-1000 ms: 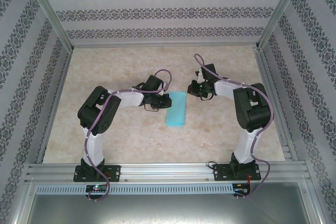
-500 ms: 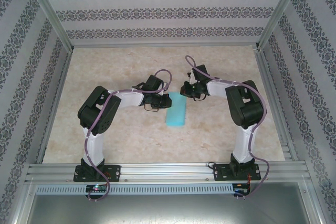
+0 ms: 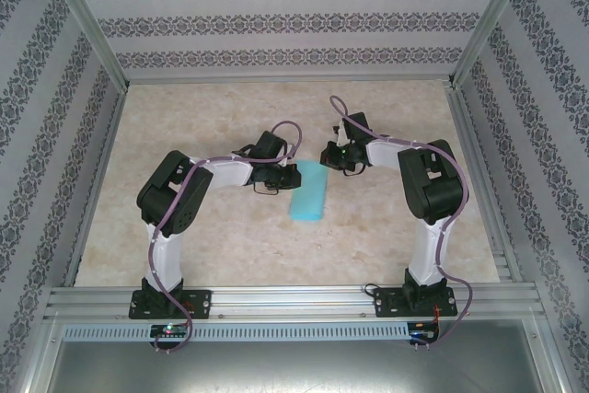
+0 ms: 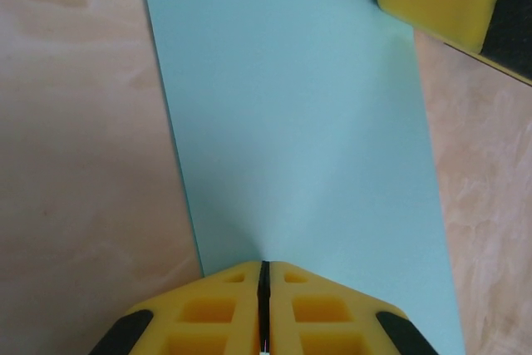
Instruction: Fold a paper plane with a square sheet of paper (pick it up from the middle)
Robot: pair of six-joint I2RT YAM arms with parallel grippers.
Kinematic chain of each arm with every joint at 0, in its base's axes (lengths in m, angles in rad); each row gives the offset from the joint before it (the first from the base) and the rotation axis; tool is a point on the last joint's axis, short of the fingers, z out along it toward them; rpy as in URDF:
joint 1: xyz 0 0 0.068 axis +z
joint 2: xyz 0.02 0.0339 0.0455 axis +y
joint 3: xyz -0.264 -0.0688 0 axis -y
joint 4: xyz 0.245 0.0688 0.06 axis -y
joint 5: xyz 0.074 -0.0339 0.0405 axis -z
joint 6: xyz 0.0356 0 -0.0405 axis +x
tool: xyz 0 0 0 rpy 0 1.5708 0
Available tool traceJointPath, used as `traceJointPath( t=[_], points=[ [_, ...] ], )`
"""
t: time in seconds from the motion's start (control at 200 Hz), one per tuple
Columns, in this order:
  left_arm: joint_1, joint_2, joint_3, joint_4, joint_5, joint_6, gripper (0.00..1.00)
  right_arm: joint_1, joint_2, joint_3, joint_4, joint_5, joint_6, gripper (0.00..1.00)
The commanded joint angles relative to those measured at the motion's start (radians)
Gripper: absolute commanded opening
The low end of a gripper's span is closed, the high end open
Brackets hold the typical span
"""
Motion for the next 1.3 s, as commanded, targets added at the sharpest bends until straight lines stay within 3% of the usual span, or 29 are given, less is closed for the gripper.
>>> traceJointPath(
  t=[0.0,0.195,0.41,0.879,1.109,1.294],
  points=[
    [-0.005,0.085,-0.047,-0.187,-0.116,0.027,0.12,-0.015,-0.061,-0.017,-0.042,0.073,-0.035,0.0],
    [-0.005,0.09,-0.046,-0.188,-0.116,0.029,0.12,0.039,-0.13,-0.096,0.014,0.01,0.024,0.01],
    [-0.005,0.097,-0.039,-0.191,-0.111,0.033,0.12,0.091,-0.104,-0.124,0.005,-0.003,0.022,0.01],
    [-0.005,0.092,-0.04,-0.198,-0.115,0.039,0.12,0.004,-0.173,-0.204,-0.16,0.133,-0.119,0.01],
    [-0.005,0.097,-0.03,-0.206,-0.113,0.041,0.12,0.04,-0.264,-0.203,-0.128,0.047,-0.058,0.01],
    [-0.005,0.101,-0.029,-0.208,-0.112,0.042,0.11,0.114,-0.225,-0.182,-0.058,-0.014,0.013,0.01]
  ],
)
